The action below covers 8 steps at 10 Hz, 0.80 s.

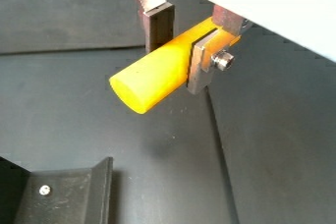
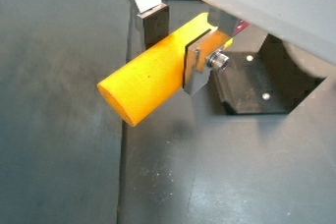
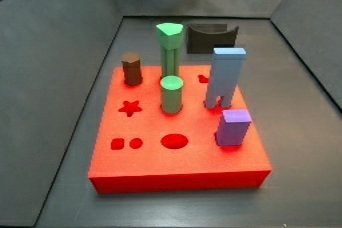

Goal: Pick up the oval object. Move up. Place the oval object on the fixture. Regrasp the oval object. Move to above the board. Insert the oval object.
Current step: Place the oval object on the fixture.

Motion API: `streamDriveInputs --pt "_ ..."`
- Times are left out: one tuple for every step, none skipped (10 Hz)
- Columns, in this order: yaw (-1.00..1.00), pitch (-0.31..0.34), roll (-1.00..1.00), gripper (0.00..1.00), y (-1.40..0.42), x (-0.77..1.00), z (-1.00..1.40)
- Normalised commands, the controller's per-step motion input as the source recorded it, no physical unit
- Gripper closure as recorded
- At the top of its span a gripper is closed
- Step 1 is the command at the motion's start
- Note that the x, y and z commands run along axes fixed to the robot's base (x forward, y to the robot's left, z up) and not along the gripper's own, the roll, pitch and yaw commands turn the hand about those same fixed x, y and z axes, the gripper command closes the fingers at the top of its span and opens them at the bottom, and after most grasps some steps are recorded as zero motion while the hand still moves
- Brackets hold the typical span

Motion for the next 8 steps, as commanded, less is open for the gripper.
streamDriveInputs --pt "0.03 0.097 0.10 1.00 -0.02 -0.02 0.75" --pt "0.03 0.097 0.10 1.00 -0.01 -0.02 0.62" --pt "0.03 0.106 0.10 1.00 -0.01 -0.01 0.44" --pt "0.03 0.110 0.09 1.00 -0.01 0.00 0.30" --pt "0.03 0.117 0.09 1.00 -0.01 0.00 0.20" --pt "-1.00 -0.100 0.08 1.00 -1.00 0.25 0.04" --pt "-1.00 -0.104 0.08 1.00 -1.00 0.26 0.03" --pt "-1.00 -0.116 0.10 1.00 -1.00 0.23 0.03"
